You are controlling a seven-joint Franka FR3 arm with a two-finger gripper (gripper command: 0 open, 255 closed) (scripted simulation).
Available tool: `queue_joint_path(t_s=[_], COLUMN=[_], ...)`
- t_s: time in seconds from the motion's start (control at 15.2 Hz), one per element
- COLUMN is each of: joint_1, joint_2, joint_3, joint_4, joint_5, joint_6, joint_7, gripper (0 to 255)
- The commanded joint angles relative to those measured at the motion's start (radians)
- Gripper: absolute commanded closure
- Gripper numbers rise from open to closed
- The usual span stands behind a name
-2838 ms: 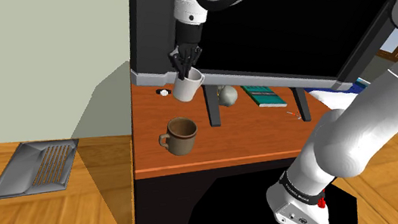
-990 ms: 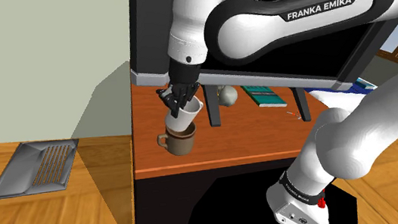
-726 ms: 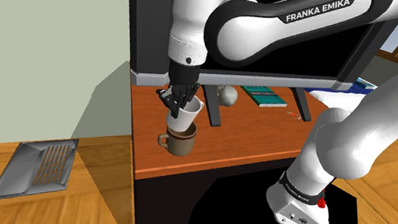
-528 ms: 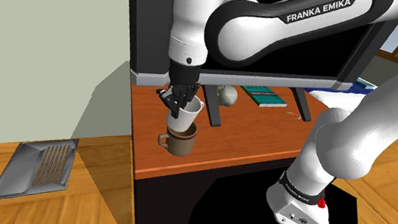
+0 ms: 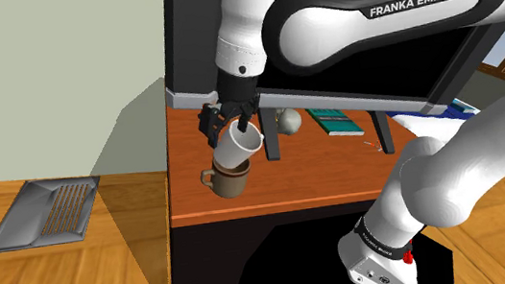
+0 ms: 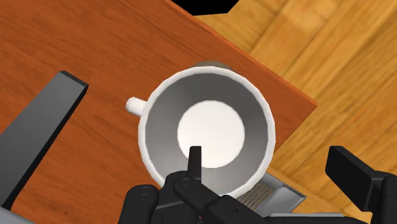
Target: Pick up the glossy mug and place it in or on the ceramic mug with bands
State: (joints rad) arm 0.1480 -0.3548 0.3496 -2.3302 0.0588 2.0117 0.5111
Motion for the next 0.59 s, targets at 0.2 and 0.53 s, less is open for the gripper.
queue_joint_path(t_s=[0.2,0.53], joint_1=[0.002,0.002], joint_2=[-0.016,-0.016], joint_3=[-0.004,-0.004], joint_4=[0.070,0.070], joint_5=[0.002,0.002], joint_6=[-0.086,-0.086], joint_7=[0.000,0.000], gripper=[0,0])
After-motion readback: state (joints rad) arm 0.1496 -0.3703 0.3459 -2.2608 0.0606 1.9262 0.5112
